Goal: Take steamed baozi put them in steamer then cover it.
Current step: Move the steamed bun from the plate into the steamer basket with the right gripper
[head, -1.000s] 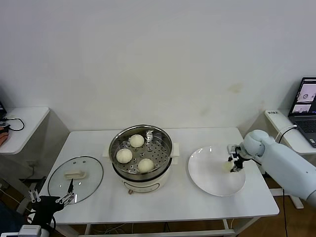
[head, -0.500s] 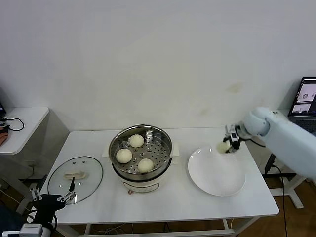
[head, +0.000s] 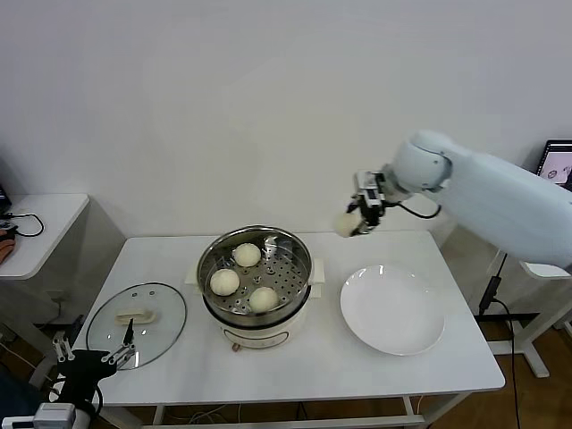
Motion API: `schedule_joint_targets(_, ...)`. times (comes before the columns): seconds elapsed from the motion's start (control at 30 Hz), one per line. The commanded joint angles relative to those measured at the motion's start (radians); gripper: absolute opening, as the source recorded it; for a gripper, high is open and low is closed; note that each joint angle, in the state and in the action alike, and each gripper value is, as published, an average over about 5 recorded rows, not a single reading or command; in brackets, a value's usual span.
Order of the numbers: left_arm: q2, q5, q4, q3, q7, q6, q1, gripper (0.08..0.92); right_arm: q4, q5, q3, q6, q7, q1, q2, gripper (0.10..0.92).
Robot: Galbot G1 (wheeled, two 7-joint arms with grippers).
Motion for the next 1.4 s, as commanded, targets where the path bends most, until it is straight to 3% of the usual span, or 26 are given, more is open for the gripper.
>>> schedule_joint_targets(0.03,0.002,-0.003,0.002,-0.003,-0.001,-0.001,-0.001,0.823,0.006,0.207,-0.108,-0.111,0.080,0.088,0.218,0.559)
schedule_joint_targets(0.43,-0.001,-0.014,0.007,-0.014,-0.001,-0.002,-0.005,0.823,-0.079,0.219,-0.130,-0.189,0.163,-0.065,0.366,0.560)
schedule_joint_targets(0.8,-0.004,-0.015,0.017,-0.014,-0.001,-0.002,-0.016,0.823,-0.143,0.079,-0.134,-0.179,0.159,-0.147,0.355,0.560)
schedule_joint_targets(1.23,-0.004,-0.013,0.023,-0.013,-0.001,-0.002,-0.021,0.823,-0.159,0.034,-0.109,-0.161,0.157,-0.167,0.345,0.562)
schedule_joint_targets(1.4,-0.004,-0.013,0.021,-0.014,-0.001,-0.002,-0.020,0.823,-0.143,0.036,-0.097,-0.159,0.151,-0.154,0.330,0.640)
